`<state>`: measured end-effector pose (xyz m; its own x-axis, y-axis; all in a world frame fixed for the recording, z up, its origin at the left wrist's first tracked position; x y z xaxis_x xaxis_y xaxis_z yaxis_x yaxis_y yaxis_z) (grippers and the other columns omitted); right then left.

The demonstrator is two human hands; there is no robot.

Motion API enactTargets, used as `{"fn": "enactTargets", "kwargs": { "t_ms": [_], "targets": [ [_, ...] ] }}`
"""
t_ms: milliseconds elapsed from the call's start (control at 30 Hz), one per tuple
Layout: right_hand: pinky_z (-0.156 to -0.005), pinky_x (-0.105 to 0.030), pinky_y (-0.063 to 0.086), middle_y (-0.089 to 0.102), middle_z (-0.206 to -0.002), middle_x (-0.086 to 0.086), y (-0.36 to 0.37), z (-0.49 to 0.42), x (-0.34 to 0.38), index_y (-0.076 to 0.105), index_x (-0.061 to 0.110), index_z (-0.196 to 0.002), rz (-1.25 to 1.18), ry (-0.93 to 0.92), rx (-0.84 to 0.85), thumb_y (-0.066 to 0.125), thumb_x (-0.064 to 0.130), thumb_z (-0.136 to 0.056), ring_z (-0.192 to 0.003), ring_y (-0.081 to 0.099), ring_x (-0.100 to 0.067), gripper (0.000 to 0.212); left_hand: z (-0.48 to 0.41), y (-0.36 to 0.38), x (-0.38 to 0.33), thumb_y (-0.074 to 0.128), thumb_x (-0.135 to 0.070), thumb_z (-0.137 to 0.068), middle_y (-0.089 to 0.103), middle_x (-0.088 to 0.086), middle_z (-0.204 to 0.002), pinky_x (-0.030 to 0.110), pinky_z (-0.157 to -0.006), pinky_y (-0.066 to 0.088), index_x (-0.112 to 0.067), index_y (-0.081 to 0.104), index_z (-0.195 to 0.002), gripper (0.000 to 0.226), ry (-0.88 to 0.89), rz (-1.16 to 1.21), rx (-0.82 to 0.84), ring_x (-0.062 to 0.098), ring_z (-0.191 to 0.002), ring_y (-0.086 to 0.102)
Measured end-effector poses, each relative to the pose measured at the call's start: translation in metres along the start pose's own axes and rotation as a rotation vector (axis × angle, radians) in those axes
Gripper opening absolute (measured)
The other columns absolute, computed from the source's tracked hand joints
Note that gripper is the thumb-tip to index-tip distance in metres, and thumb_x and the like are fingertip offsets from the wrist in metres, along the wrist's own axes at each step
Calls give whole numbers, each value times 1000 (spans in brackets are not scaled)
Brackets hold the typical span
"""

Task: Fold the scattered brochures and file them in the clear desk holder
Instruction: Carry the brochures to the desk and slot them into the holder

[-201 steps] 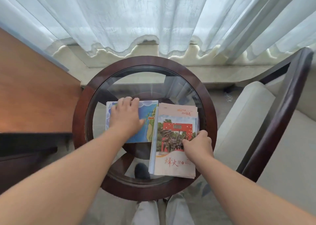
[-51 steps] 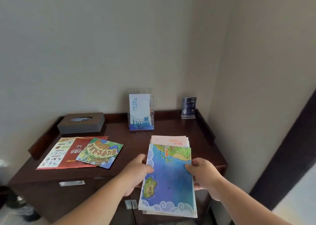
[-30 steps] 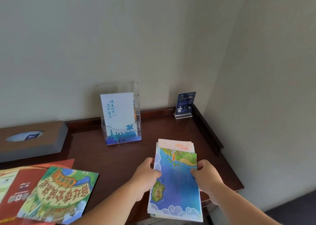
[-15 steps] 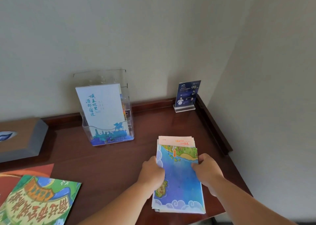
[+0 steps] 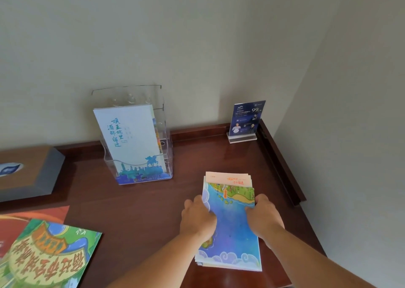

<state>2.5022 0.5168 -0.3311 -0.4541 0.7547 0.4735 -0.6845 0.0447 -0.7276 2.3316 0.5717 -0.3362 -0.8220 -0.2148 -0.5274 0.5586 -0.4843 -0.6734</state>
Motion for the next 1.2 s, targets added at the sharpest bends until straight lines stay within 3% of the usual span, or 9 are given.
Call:
{"fn": "enactTargets", "kwargs": {
  "t_ms": [100, 233, 400, 667, 900, 967, 1067, 1133, 1200],
  "targets": [
    [-67, -32, 52, 59, -111, -8, -6, 4, 5, 46, 15, -113, 27, -6, 26, 50, 21, -94, -93, 63, -26, 21, 3, -4, -1, 52, -25, -87, 42, 7, -125, 39, -95, 46, -18, 42, -134, 48, -22, 44, 25, 30, -114, 53],
    [-87, -42, 51, 50, -122, -14, -20, 10, 17, 44, 12, -125, 92, -63, -34, 51, 21, -93, -108, 55, -34, 34, 9, -15, -2, 55, -26, -87, 39, 10, -138, 43, -96, 49, -17, 36, -143, 61, -25, 98, 37, 32, -115, 56],
    [-97, -40, 40, 49, -125, -14, -27, 23, 49, 47, 12, -130, 156, -290, -145, 53, 19, -92, -113, 47, -34, 40, 19, -39, 6, 56, -31, -86, 40, 10, -140, 37, -94, 48, -18, 32, -148, 68, -32, 133, -16, 29, -117, 55],
    [-96, -37, 41, 56, -120, -12, 26, 66, 120, 60, 17, -119, 110, -571, -7, 55, 20, -88, -112, 53, -32, 32, 47, -95, 63, 57, -34, -84, 53, 8, -129, 30, -75, 47, -22, 41, -141, 60, -116, 245, -120, 25, -99, 63],
    [-95, -36, 46, 54, -120, -4, 89, 111, 153, 60, 22, -116, 164, -684, 156, 53, 22, -90, -111, 55, -25, 27, 68, -142, 145, 58, -30, -88, 59, 2, -116, 26, -71, 40, -16, 42, -142, 58, -201, 319, -222, 18, -90, 59],
    [-93, -36, 47, 54, -120, -2, 105, 122, 164, 59, 24, -116, 189, -699, 182, 52, 23, -91, -110, 55, -22, 26, 72, -153, 167, 58, -29, -90, 58, -3, -107, 24, -66, 38, -16, 41, -142, 56, -212, 325, -239, 12, -81, 55],
    [-88, -34, 48, 53, -120, 0, 132, 139, 179, 58, 25, -118, 215, -702, 213, 52, 24, -92, -108, 56, -19, 26, 71, -170, 200, 57, -27, -89, 59, 9, -116, 25, -57, 37, -16, 40, -143, 57, -227, 344, -233, 24, -85, 62],
    [-84, -31, 46, 53, -121, 1, 151, 150, 184, 57, 26, -118, 232, -673, 245, 52, 26, -92, -107, 57, -18, 26, 69, -181, 221, 55, -23, -89, 60, 12, -114, 23, -47, 35, -16, 40, -142, 56, -227, 325, -227, 24, -72, 61],
    [-81, -29, 43, 53, -123, 0, 172, 160, 187, 55, 26, -119, 254, -610, 293, 54, 28, -93, -105, 57, -19, 27, 67, -197, 246, 55, -24, -88, 59, 11, -117, 28, -58, 49, -15, 42, -140, 55, -221, 250, -266, 23, -83, 62]
  ]
}}
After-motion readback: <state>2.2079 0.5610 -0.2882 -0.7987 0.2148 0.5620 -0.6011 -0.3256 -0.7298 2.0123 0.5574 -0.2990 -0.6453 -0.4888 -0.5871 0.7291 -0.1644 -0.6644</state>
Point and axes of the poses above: each hand's wrist, its own z-axis away from the middle knuckle, its own y-axis out of the palm, x = y × z, the point moved 3 cm from there along -z, towards the middle knuckle
